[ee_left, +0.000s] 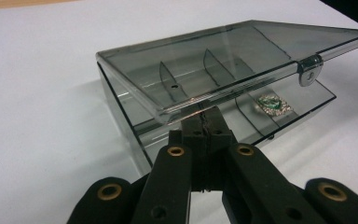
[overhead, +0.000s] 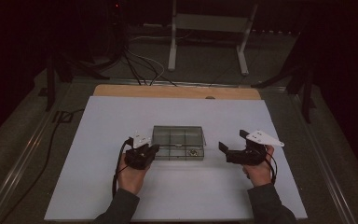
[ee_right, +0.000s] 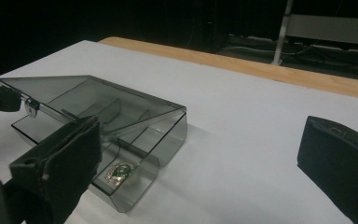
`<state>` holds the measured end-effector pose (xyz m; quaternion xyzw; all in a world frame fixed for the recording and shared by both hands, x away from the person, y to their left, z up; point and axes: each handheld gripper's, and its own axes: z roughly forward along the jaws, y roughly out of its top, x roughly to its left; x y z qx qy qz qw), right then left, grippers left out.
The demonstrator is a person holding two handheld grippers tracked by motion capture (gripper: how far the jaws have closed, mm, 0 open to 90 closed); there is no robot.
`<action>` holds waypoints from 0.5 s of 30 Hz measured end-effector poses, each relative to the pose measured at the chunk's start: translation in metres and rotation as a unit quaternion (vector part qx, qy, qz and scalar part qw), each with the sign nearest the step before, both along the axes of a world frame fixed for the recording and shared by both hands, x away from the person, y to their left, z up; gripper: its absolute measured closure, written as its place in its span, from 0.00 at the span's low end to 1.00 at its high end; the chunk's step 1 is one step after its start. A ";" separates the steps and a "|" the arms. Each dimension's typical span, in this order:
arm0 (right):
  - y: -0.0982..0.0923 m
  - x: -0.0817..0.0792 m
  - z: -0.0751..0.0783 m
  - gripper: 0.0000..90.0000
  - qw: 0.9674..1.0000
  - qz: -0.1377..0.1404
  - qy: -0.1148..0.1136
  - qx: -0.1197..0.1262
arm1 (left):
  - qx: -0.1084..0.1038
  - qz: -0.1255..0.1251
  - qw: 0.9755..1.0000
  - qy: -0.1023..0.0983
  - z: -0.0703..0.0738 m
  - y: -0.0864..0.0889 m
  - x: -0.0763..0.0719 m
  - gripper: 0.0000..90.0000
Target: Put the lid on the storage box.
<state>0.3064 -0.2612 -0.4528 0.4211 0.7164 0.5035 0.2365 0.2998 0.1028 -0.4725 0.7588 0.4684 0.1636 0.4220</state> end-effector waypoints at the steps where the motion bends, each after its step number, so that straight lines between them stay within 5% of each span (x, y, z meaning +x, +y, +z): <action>1: 0.000 0.000 0.000 0.00 1.000 0.000 -0.001 0.000 | 0.000 0.001 1.000 0.001 -0.001 0.001 0.000 1.00; 15: -0.001 -0.002 0.002 0.00 1.000 0.000 -0.003 0.007 | 0.009 0.006 1.000 0.017 -0.013 0.006 -0.006 1.00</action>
